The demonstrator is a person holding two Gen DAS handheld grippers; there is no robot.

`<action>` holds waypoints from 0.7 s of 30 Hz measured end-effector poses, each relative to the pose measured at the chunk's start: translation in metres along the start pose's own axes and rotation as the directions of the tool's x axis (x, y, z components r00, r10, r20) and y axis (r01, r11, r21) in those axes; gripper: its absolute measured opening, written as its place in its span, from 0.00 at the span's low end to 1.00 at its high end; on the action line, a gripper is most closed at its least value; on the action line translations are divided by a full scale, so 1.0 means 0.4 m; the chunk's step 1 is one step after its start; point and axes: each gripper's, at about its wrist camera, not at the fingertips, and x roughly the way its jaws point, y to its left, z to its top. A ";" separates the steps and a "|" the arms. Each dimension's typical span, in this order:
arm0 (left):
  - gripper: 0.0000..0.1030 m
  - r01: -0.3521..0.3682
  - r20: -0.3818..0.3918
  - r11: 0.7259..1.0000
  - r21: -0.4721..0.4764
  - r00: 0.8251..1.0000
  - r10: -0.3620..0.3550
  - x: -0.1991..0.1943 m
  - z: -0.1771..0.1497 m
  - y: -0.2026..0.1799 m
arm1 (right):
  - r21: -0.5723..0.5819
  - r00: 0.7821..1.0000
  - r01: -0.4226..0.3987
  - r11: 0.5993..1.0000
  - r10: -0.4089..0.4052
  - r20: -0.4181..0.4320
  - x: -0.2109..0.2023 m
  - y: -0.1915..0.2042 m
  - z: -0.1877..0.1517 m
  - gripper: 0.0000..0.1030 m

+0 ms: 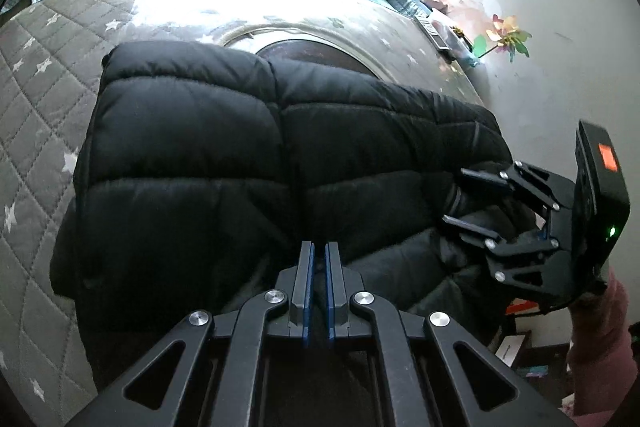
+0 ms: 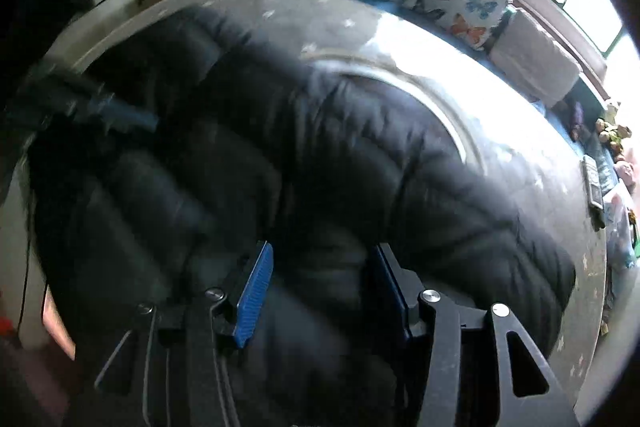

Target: Fold large clothes

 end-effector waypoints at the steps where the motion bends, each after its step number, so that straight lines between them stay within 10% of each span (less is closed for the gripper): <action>1: 0.06 0.006 -0.007 1.000 -0.002 1.000 -0.006 -0.003 -0.009 0.000 | -0.015 1.000 0.005 1.000 -0.005 -0.013 -0.008 0.001 -0.015 0.55; 21: 0.06 0.010 -0.012 1.000 -0.006 1.000 -0.010 0.027 -0.085 0.014 | 0.053 1.000 0.009 0.999 -0.007 -0.027 -0.023 -0.052 -0.153 0.56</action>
